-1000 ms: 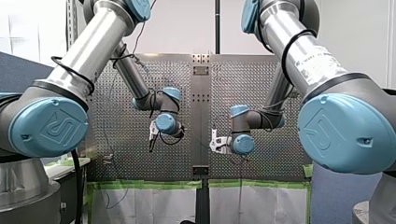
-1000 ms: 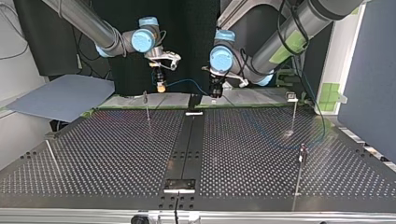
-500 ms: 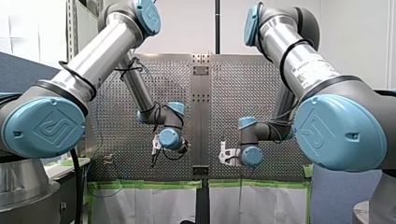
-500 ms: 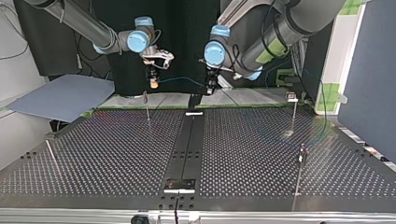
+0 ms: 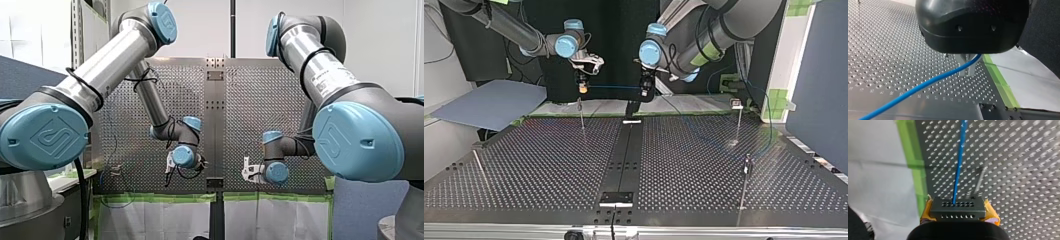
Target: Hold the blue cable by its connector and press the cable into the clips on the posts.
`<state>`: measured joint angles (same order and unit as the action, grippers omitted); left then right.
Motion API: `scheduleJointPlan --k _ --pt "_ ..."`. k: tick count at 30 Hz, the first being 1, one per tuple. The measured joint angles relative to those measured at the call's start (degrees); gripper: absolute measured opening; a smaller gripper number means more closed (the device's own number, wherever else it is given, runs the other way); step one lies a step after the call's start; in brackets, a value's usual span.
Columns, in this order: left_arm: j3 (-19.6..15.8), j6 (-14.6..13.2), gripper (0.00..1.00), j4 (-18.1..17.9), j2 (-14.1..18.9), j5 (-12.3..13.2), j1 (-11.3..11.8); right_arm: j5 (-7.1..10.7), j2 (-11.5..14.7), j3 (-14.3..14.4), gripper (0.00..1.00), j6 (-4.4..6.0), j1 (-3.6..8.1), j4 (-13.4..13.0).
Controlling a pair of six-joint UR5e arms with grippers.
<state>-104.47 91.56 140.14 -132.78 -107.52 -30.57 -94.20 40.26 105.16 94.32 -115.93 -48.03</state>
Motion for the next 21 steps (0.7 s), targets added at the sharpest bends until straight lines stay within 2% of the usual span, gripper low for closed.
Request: scheduleJointPlan --k 6,13,21 --pt "0.3 0.4 0.00 -0.3 -1.0 -0.1 -0.6 -0.09 -2.0 0.2 0.02 0.70 1.39 -1.2" --pt "0.7 0.8 0.00 -0.6 -2.0 0.0 -1.1 -0.02 -2.3 0.2 0.02 0.80 3.04 -1.8" --pt "3.9 1.8 0.00 -2.1 -5.1 -0.1 -3.2 0.15 -2.3 0.2 0.02 0.79 5.19 -3.4"
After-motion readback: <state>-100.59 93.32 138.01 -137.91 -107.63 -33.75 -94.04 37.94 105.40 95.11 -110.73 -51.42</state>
